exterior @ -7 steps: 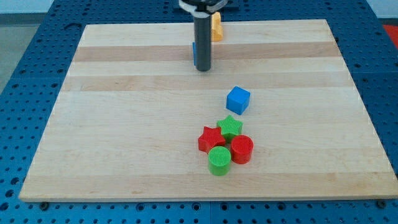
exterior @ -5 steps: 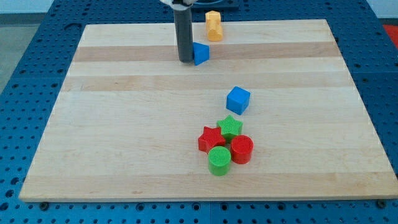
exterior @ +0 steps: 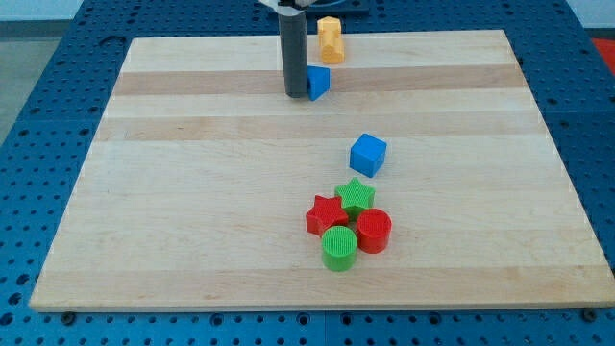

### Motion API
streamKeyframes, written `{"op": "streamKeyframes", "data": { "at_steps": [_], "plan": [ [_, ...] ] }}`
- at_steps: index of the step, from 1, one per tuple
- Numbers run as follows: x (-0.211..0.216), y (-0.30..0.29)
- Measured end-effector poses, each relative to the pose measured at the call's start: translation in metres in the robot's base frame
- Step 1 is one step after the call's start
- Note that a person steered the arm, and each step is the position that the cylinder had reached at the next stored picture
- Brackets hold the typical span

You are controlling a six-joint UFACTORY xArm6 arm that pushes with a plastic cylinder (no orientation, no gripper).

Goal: Move the blue triangle to the bottom of yellow heart

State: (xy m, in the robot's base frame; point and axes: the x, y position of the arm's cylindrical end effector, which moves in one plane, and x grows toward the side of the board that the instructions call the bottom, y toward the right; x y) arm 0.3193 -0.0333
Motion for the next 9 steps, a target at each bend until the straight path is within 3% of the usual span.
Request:
{"op": "streamKeyframes", "data": {
  "at_steps": [3,6,7,8,9],
  "plan": [
    [0.021,0.018],
    [-0.032,0.038],
    [-0.008,0.065],
    [0.014,0.141],
    [0.085,0.152]
  ]
}}
